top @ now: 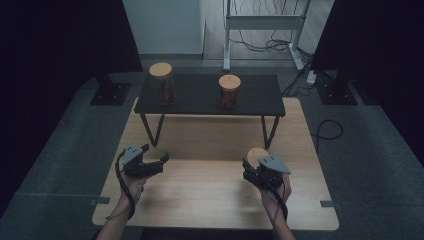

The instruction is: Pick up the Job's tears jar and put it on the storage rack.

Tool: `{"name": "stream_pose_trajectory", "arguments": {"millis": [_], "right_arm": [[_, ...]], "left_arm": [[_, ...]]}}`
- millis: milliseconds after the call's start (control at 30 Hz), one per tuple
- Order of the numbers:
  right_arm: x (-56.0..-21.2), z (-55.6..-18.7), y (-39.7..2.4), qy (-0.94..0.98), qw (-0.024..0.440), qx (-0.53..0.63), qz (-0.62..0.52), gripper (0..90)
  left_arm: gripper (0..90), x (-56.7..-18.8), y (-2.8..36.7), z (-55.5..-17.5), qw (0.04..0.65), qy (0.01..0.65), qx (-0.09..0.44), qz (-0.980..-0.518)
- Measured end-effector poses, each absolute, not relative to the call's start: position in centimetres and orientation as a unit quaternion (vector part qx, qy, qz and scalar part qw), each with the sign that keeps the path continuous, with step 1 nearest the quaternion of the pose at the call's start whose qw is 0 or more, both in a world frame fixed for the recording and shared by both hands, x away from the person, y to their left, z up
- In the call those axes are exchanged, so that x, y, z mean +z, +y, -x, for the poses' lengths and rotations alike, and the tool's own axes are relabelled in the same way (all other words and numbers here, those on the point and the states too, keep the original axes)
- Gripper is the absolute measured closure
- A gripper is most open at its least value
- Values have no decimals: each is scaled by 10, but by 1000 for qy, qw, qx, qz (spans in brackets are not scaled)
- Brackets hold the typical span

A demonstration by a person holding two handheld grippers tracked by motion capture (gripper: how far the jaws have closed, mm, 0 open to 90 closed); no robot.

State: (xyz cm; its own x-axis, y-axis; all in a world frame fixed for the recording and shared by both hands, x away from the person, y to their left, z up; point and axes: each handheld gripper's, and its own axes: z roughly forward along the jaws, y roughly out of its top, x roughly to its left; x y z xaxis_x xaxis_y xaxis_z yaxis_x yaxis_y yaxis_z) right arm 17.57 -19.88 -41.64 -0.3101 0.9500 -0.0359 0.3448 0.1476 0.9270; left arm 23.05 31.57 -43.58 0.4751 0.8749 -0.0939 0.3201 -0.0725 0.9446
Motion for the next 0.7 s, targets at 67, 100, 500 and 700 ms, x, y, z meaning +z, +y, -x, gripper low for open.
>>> {"name": "stream_pose_trajectory", "arguments": {"millis": [67,100,500,700], "right_arm": [[-417,-176,-199,677,340,444,-479,252],[-417,-176,-199,677,340,444,-479,252],[-411,-174,-202,676,342,449,-474,252],[-408,-174,-199,681,351,441,-468,252]], "left_arm": [[86,-436,316,-230,521,438,267,-682],[85,-435,316,-230,521,438,267,-682],[86,-436,315,-230,521,438,267,-682],[86,-436,315,-230,520,438,267,-682]]}}
